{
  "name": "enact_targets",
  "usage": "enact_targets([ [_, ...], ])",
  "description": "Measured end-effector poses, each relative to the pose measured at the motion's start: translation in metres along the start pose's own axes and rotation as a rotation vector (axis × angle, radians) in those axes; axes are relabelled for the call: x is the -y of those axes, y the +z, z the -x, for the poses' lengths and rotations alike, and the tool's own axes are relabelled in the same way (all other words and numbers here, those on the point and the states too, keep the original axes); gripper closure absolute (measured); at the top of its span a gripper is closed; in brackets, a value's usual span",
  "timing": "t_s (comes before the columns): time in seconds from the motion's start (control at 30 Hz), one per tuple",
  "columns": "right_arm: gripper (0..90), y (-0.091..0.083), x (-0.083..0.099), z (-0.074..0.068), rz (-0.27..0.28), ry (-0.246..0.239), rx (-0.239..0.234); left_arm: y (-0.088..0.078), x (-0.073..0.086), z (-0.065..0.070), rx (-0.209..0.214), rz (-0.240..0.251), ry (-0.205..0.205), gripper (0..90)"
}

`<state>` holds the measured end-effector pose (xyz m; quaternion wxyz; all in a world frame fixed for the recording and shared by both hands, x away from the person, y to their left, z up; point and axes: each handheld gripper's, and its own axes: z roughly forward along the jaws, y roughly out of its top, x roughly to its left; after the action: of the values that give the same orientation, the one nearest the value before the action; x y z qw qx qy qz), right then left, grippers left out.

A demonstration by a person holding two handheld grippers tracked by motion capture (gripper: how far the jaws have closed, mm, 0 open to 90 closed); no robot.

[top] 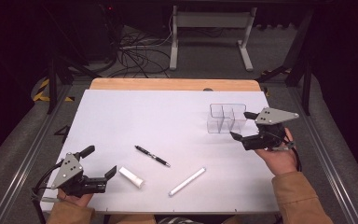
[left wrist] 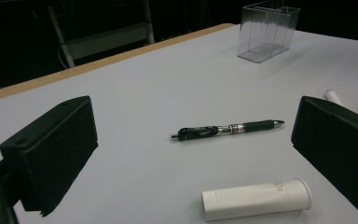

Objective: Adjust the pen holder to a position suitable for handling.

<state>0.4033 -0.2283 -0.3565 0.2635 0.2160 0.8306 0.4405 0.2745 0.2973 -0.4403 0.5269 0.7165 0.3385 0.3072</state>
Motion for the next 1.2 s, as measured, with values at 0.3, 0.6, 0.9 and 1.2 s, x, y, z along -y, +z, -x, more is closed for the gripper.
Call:
enact_targets([
  [0.3,17.4,0.010,-0.005,0.009,-0.029,-0.011,-0.001,0.000,0.000,-0.001,0.000,0.000,-0.002,1.0],
  [0.6,23.3,0.023,-0.010,0.019,-0.109,-0.079,-0.011,0.001,0.000,0.000,0.001,-0.009,-0.008,1.1],
  [0.9,31.9,0.046,-0.016,0.031,-0.234,-0.145,-0.042,0.001,0.001,-0.001,0.000,-0.011,-0.004,1.1],
  [1.2,39.4,0.067,-0.017,0.043,-0.328,-0.165,-0.072,0.002,0.001,-0.001,0.002,-0.011,-0.005,1.1],
])
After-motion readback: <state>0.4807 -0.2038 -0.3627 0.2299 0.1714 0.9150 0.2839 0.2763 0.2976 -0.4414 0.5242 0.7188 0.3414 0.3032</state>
